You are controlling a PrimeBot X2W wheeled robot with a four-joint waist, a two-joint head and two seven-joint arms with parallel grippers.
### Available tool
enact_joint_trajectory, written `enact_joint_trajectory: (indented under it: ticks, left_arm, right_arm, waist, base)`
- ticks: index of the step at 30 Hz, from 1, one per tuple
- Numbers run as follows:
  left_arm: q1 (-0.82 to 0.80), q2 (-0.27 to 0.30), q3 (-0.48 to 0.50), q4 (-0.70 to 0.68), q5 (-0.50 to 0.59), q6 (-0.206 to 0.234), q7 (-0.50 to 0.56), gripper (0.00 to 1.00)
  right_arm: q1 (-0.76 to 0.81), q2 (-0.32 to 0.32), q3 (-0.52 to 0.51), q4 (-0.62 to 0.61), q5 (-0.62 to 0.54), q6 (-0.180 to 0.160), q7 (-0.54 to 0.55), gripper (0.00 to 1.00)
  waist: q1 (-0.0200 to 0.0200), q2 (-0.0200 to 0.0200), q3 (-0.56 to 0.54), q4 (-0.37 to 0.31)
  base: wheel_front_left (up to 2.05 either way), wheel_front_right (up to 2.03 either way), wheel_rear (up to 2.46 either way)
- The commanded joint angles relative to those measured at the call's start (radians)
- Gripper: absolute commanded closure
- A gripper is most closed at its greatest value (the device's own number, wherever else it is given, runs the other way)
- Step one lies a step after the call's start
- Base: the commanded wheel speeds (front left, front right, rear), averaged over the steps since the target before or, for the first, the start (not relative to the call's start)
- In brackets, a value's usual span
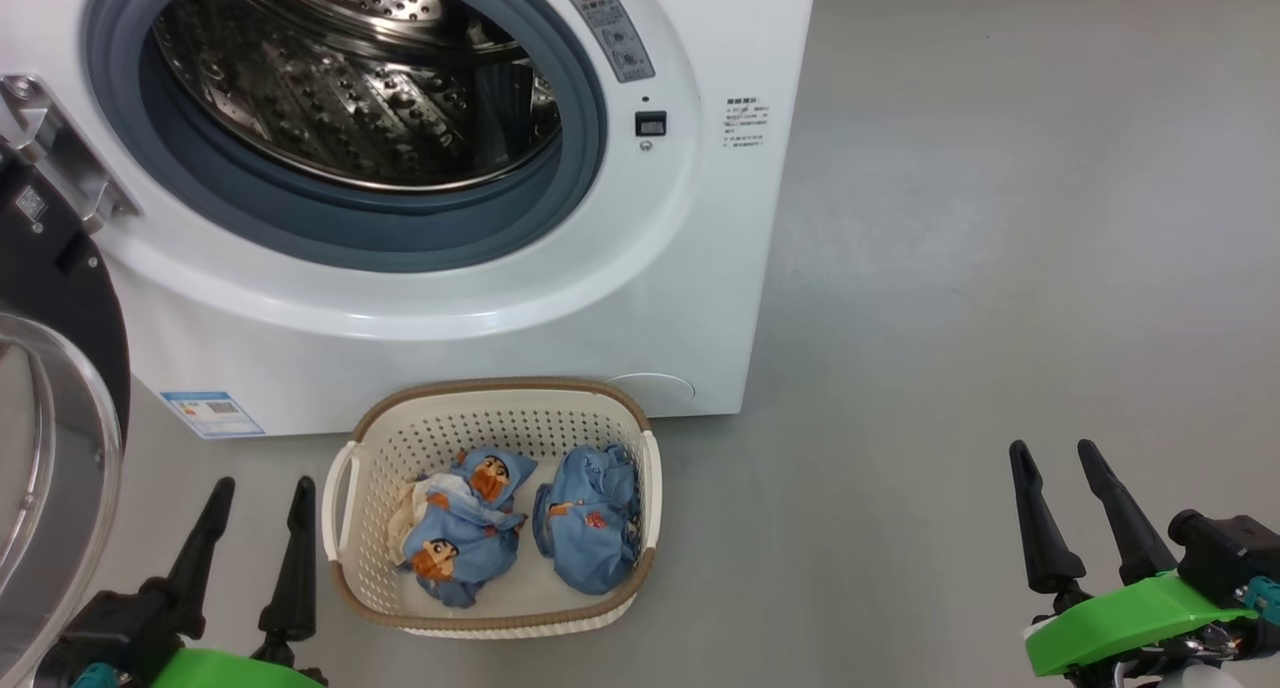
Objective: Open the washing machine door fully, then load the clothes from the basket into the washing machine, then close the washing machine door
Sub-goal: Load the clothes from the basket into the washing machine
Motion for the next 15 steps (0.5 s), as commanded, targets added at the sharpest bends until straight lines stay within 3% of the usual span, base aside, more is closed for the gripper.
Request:
enact_joint_trajectory:
  ticks: [1,15]
  left_arm:
    - [-0.039,0.021,0.038,-0.027,0.001,0.001,-0.006,0.00]
    - [-0.052,0.011,0.008,-0.001,-0.003,0.001,-0.006,0.00]
  right_arm:
    - [-0.007,-0.012,0.017,-0.024,0.003,0.006,-0.012,0.00]
    - [-0.021,0.000,0.016,-0.029,0.000,0.006,-0.012,0.00]
  waist:
    - [0.0000,-0.0001,0.003,0.001]
    - [0.0000,-0.0001,0.038,0.007]
  base:
    - [0.36,-0.36,0.00]
    - [0.02,-0.02,0.00]
